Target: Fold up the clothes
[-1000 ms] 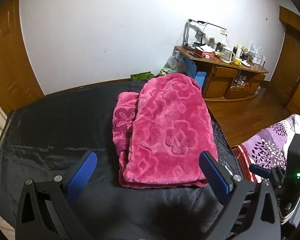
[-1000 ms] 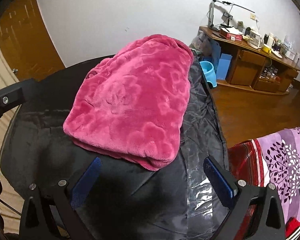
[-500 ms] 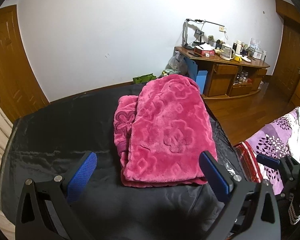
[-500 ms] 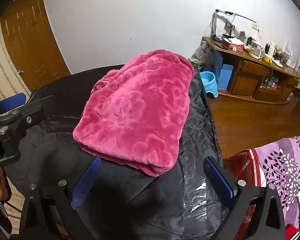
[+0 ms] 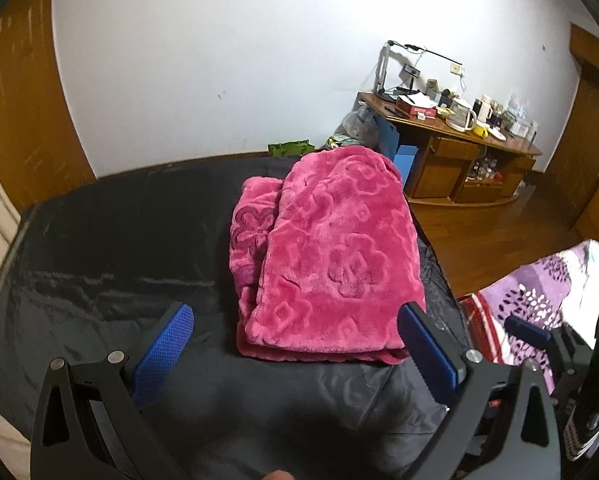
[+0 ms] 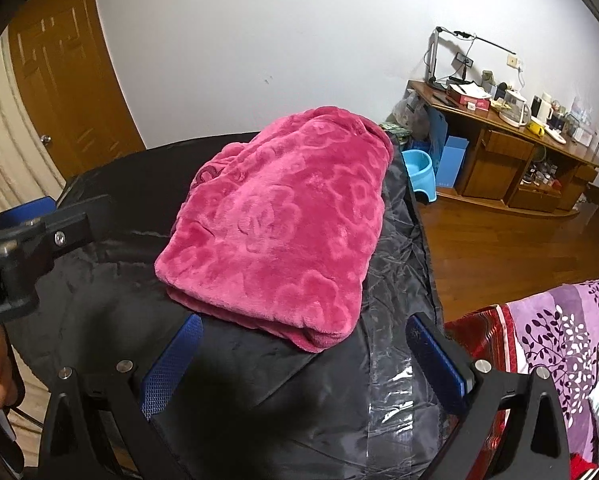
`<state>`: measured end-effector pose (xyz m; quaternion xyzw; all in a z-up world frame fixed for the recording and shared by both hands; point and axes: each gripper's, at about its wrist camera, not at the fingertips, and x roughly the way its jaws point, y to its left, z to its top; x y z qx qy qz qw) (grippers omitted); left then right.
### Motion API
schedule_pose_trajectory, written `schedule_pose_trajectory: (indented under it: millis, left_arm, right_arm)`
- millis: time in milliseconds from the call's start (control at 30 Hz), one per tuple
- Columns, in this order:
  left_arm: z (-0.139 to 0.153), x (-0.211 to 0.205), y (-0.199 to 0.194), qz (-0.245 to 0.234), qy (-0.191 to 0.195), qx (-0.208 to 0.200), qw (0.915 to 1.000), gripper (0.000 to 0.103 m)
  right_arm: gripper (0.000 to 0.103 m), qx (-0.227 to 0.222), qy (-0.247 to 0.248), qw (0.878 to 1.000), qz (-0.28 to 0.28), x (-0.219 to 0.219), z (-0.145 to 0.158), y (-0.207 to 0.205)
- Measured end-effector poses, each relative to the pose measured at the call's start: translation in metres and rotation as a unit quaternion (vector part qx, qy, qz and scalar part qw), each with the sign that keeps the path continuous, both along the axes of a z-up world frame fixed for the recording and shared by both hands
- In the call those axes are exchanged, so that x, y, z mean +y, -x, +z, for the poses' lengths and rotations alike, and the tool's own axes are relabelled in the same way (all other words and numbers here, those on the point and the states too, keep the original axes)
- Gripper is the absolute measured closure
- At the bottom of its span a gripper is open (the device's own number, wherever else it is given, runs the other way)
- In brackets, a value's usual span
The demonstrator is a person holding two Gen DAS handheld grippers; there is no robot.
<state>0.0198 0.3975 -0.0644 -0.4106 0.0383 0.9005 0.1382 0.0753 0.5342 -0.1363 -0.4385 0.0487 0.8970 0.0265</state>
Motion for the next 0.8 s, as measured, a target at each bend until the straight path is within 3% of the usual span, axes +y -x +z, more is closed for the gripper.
schedule_pose_trajectory:
  millis: [800]
  left_arm:
    - [-0.0069, 0.0044, -0.0078, -0.028, 0.01, -0.002, 0.9995, 0.001]
  right_arm:
    - [0.0, -0.003, 0.0, 1.0, -0.002, -0.0002, -0.0051, -0.0062]
